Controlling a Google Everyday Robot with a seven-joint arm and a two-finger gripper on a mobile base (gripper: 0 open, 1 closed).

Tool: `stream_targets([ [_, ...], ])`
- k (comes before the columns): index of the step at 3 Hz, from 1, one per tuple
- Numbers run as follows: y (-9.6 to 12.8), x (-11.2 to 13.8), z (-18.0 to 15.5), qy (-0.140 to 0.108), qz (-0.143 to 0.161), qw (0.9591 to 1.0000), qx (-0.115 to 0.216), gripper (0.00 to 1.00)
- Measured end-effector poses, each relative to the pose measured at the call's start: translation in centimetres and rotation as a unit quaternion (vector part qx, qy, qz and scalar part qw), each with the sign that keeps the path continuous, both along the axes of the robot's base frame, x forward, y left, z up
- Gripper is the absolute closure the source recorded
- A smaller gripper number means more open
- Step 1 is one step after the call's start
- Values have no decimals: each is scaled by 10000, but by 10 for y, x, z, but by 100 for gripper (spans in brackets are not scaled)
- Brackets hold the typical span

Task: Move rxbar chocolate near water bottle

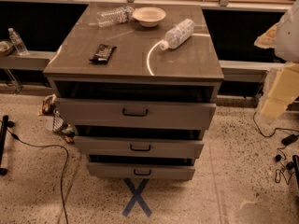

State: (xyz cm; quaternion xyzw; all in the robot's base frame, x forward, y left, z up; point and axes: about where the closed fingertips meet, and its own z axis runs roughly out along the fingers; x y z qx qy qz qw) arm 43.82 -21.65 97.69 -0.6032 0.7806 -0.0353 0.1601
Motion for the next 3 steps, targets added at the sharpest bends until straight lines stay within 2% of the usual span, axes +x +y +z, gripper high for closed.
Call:
stream_targets([
  [1,0,0,0,0,0,10000,0,0],
  [2,11,4,0,-16,-169,9995,259,0],
  [3,56,6,-11,48,-800,9880,1318,0],
])
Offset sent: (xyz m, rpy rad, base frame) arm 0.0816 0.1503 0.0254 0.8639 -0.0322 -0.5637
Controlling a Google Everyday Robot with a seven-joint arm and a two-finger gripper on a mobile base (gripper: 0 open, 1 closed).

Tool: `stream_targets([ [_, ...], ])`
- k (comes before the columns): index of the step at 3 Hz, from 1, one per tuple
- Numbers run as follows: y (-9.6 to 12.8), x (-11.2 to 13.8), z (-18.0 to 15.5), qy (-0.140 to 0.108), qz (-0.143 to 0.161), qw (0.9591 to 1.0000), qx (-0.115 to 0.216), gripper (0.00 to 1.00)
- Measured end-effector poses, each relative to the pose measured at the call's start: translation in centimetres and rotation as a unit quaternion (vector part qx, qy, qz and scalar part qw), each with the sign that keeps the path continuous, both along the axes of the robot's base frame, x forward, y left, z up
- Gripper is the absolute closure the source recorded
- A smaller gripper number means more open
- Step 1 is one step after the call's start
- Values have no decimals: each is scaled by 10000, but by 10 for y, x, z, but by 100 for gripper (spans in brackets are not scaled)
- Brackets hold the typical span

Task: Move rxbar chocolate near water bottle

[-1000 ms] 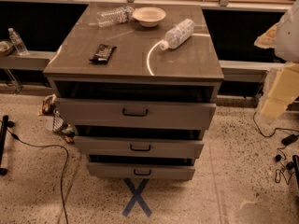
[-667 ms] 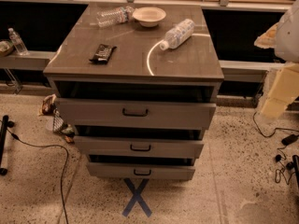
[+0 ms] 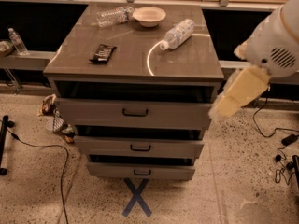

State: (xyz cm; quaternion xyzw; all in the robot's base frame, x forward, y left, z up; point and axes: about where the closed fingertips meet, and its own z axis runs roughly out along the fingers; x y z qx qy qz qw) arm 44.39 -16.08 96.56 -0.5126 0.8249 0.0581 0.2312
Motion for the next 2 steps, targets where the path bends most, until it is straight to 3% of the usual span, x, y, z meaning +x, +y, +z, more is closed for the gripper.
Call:
stream_targets([
  [1,29,0,-9,128,-533,9955,771,0],
  [2,30,-4,-26,127,-949,9894,1089,0],
])
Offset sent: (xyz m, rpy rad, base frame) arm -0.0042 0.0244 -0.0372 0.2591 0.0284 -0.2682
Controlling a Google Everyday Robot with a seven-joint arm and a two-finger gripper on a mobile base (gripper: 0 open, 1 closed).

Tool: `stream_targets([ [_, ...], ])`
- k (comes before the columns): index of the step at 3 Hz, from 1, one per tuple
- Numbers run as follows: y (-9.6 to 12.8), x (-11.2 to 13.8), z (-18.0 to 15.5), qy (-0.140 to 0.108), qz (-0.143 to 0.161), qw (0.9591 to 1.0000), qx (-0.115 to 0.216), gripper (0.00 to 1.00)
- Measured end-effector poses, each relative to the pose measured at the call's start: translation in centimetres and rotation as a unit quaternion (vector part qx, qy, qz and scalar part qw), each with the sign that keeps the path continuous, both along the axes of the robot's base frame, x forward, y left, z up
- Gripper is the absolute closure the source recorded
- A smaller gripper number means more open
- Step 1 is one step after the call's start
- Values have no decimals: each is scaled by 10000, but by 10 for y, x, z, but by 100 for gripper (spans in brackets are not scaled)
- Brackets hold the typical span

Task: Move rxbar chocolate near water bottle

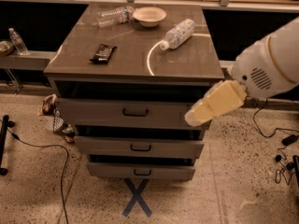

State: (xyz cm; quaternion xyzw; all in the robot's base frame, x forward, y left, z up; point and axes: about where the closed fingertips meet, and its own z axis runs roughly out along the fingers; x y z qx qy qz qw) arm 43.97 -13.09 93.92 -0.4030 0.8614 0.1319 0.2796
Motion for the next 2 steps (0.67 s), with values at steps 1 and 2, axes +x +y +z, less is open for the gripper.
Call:
stream_targets([
  [1,27,2,-25,-106,-141,9977,650,0],
  [2,67,15,-38,-375,-174,9886,1447,0],
])
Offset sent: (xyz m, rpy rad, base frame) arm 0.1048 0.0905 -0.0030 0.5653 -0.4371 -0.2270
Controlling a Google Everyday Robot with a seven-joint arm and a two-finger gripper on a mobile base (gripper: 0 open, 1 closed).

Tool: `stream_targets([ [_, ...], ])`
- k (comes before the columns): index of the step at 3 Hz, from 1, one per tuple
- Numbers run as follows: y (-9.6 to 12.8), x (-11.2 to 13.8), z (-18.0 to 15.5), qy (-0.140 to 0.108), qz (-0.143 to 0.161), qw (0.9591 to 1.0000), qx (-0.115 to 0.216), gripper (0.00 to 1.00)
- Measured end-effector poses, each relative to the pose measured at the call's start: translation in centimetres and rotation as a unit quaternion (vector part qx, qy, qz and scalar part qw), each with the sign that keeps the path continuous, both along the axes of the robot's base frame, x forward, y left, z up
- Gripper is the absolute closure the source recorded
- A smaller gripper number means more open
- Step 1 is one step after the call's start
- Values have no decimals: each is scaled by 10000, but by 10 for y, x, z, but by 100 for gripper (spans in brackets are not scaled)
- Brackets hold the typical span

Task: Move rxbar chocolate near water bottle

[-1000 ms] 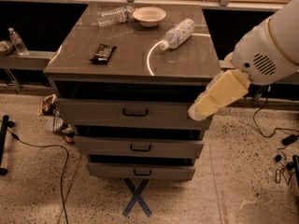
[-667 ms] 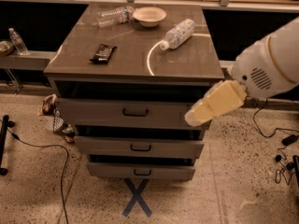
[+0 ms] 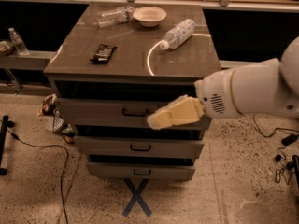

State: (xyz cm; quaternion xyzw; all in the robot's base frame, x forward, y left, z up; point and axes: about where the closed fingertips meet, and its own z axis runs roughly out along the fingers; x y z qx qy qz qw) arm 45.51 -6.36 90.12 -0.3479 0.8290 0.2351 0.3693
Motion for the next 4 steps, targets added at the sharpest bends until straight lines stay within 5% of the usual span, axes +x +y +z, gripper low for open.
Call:
stream_targets([
  [1,42,11,-6,-357,-69,9985,404,0],
  [2,79,23,-15,-686,-226,9968,338,0],
  [3,85,33,-23,-1157,-567,9915,-191,0],
  [4,88,50,-20,-1491,-783,9855,-207,0],
])
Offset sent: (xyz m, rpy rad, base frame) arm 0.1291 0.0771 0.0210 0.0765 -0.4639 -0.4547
